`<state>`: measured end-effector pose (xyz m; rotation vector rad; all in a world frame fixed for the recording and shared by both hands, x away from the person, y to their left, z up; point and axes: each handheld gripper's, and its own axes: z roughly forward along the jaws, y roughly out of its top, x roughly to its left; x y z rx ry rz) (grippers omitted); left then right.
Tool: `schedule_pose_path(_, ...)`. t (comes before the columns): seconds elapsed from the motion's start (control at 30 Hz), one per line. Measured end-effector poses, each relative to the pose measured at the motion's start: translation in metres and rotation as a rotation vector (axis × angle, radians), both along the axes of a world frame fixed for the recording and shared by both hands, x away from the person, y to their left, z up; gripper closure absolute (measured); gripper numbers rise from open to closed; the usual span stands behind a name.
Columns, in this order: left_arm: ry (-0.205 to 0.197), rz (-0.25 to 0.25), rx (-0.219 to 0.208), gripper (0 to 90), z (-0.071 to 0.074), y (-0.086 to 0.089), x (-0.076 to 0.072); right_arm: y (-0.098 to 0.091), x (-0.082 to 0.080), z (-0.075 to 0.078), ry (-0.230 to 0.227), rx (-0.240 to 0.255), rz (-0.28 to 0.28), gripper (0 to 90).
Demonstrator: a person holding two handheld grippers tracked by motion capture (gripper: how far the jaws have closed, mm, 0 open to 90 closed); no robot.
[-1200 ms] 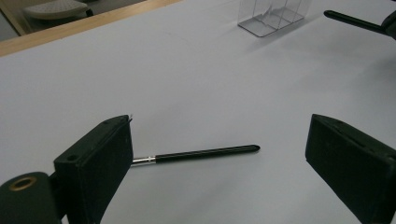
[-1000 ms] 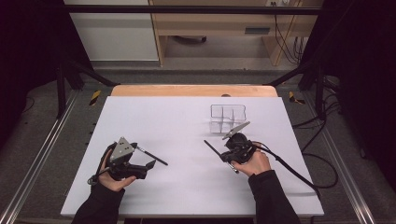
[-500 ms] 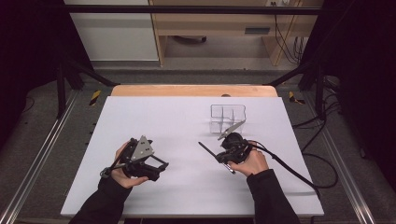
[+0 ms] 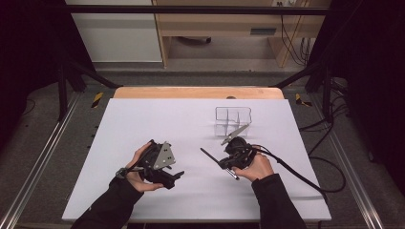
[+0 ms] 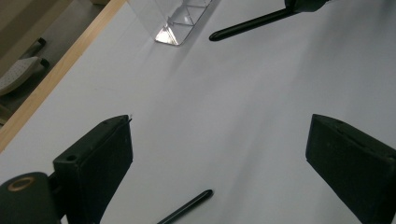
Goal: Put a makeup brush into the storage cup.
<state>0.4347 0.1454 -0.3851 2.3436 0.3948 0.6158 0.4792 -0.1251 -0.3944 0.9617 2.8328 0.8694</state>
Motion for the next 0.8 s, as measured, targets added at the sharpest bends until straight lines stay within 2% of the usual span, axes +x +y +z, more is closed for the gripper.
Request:
schedule_pose_path(0.3, -0.027, -0.075, 0.063, 6.7, 0.000, -0.014, -0.004, 0.012, 0.000, 0.001, 0.013, -0.008, 0.032, 84.2)
schedule_pose_path(0.53, -0.035, -0.117, 0.083, 7.2, 0.001, -0.020, -0.005, 0.018, -0.001, 0.000, 0.027, -0.019, 0.057, 84.2)
schedule_pose_path(0.8, -0.050, -0.164, 0.112, 7.6, 0.000, -0.025, -0.006, 0.024, -0.003, 0.002, 0.030, -0.003, 0.082, 84.2)
